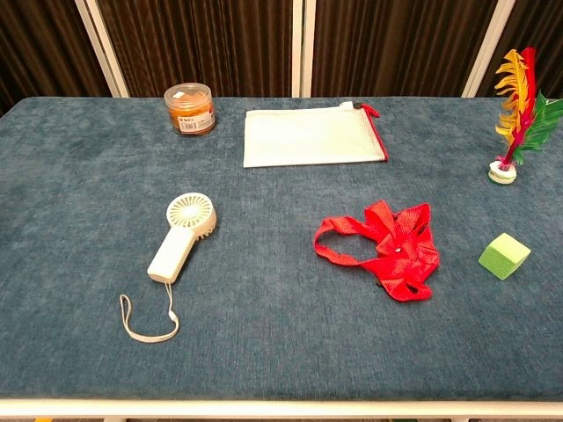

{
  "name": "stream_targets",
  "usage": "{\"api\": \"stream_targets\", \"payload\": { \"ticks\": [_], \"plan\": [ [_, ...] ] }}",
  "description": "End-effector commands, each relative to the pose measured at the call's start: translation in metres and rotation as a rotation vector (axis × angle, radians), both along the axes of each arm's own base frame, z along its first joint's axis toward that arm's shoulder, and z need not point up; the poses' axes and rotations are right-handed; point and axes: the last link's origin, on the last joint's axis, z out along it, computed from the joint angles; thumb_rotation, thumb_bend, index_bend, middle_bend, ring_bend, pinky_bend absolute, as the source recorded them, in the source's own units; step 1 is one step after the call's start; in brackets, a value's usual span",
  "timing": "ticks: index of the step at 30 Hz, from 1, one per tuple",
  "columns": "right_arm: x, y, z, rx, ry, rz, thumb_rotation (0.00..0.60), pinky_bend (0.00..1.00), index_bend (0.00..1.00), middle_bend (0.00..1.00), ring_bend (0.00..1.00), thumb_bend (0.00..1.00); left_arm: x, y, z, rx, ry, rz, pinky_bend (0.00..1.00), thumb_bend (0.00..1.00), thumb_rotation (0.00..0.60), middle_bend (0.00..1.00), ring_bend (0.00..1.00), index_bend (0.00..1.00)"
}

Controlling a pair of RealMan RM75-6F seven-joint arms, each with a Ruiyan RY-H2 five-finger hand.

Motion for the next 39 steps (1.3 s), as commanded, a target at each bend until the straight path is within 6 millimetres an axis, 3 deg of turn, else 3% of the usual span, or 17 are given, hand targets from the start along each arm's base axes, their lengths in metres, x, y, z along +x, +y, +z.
{"api": "stream_targets", "payload": {
  "ticks": [1, 26, 30, 32, 34, 35, 37, 39],
  "plan": [
    [0.0, 0.001, 0.0, 0.0, 0.003, -0.002, 0.6, 0.0, 0.0, 0.0, 0.0, 0.32, -0.001, -0.001, -0.001, -0.009, 0.001, 0.004, 0.1, 0.0, 0.6, 0.14, 0.01, 0.19],
    [-0.002, 0.0, 0.003, 0.009, -0.011, -0.017, 0.6, 0.0, 0.0, 0.0, 0.0, 0.32, 0.003, 0.001, -0.005, -0.029, -0.005, -0.005, 0.14, 0.0, 0.6, 0.14, 0.01, 0.19],
    [0.0, -0.001, 0.005, -0.002, -0.02, -0.011, 0.6, 0.0, 0.0, 0.0, 0.0, 0.32, 0.006, 0.004, -0.008, -0.045, 0.006, -0.014, 0.21, 0.0, 0.6, 0.14, 0.04, 0.19],
    [-0.002, 0.001, 0.006, -0.005, -0.014, -0.013, 0.6, 0.0, 0.0, 0.0, 0.0, 0.33, 0.009, 0.004, -0.008, -0.052, 0.008, -0.024, 0.3, 0.0, 0.6, 0.14, 0.1, 0.19],
    [-0.003, 0.001, 0.008, -0.01, -0.014, -0.017, 0.6, 0.0, 0.0, 0.0, 0.0, 0.33, 0.011, 0.004, -0.009, -0.059, 0.013, -0.035, 0.48, 0.0, 0.6, 0.2, 0.26, 0.19],
    [-0.003, 0.001, 0.009, -0.018, -0.016, -0.016, 0.6, 0.0, 0.0, 0.0, 0.0, 0.33, 0.012, 0.004, -0.01, -0.058, 0.034, -0.045, 0.58, 0.02, 0.6, 0.27, 0.37, 0.19],
    [-0.002, 0.001, 0.01, -0.03, -0.019, -0.011, 0.6, 0.0, 0.0, 0.0, 0.0, 0.33, 0.014, 0.005, -0.014, -0.067, 0.064, -0.056, 0.79, 0.11, 0.6, 0.51, 0.65, 0.19],
    [-0.002, 0.001, 0.012, -0.043, -0.024, -0.01, 0.6, 0.0, 0.0, 0.0, 0.0, 0.33, 0.015, 0.006, -0.019, -0.091, 0.077, -0.067, 0.87, 0.22, 0.6, 0.69, 0.78, 0.19]
  ]
}}
